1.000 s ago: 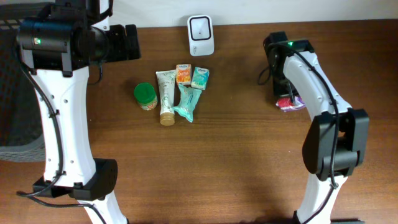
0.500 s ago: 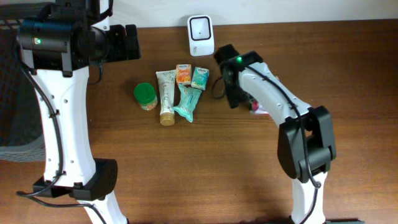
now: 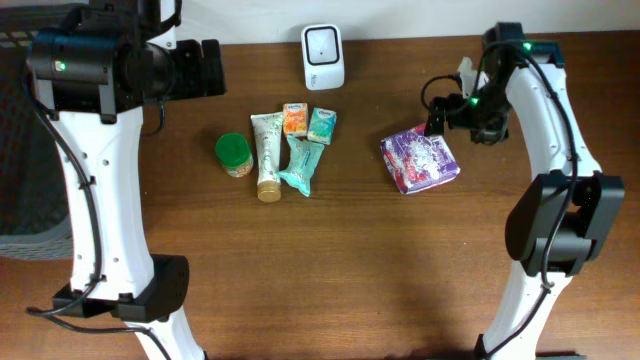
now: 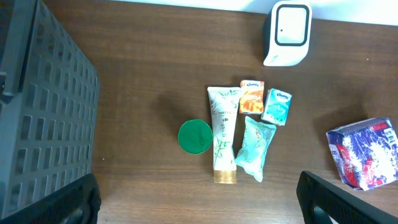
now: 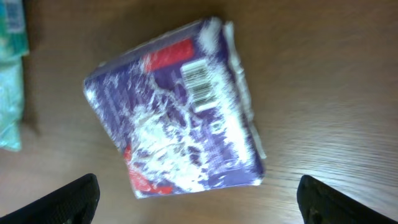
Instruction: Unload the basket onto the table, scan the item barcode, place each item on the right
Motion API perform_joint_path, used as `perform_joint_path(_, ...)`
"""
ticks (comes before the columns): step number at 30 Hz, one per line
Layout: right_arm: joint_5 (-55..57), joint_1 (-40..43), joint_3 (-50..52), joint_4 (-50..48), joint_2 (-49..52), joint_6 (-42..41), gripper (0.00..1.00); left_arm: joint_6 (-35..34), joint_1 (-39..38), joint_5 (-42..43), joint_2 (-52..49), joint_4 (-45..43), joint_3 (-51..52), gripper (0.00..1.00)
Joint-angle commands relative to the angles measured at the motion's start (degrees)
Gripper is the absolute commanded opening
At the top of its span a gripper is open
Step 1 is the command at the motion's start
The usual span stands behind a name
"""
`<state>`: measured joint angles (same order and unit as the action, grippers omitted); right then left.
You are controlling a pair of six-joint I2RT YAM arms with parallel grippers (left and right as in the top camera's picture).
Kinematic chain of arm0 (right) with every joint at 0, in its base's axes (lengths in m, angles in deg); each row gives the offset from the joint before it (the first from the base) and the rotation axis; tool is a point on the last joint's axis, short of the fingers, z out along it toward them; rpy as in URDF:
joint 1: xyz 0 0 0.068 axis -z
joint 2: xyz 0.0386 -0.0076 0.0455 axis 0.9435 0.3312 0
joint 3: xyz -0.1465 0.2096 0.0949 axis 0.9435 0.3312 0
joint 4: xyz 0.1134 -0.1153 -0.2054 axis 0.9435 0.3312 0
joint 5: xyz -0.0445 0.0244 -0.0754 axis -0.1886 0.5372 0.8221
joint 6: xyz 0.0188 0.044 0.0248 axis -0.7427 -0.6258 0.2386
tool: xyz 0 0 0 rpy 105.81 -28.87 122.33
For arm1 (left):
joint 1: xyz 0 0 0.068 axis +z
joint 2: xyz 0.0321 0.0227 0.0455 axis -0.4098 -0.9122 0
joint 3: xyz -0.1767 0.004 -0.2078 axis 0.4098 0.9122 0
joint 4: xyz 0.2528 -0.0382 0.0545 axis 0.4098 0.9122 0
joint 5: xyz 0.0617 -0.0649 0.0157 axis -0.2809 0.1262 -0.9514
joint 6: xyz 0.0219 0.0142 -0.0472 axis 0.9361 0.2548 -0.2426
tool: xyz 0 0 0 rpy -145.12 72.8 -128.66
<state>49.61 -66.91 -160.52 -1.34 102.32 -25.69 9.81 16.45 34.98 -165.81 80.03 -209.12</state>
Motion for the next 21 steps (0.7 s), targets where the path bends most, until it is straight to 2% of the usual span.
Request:
perform_joint_path(1,-7.2,-1.2,3.3,-0.9,-0.1,4.3,1.0,0.9,0.0,-0.2,0.8,0.0,-0.5,0.99)
perform_joint_path(3,-2.4,-3.5,4.0,-2.3,-0.1,4.2,0.93,0.9,0.0,-0.2,0.8,0.0,-0.5,0.99)
perform_joint_path(7,17.9,-10.6,3.7,-4.1,-0.1,-5.7,0.93,0.9,0.0,-0.2,0.8,0.0,-0.5,0.99)
perform_joint_path(12,42.8,-23.7,4.0,-3.1,-0.1,-19.2,0.94,0.9,0.0,-0.2,0.8,0.0,-0.5,0.99)
perform_joint_path(15,46.6,-29.1,8.6,-7.2,-0.1,-21.5,0.91,0.9,0.0,-0.2,0.8,0.0,-0.5,0.99)
perform_joint_path(16,46.9,-30.4,12.0,-9.7,-0.1,-22.6,0.86,0.9,0.0,-0.2,0.8,0.0,-0.5,0.99)
perform_joint_path(21,55.4,-31.9,23.6,-18.9,-0.1,-26.8,0.85,0.9,0.0,-0.2,0.8,0.0,-0.5,0.99)
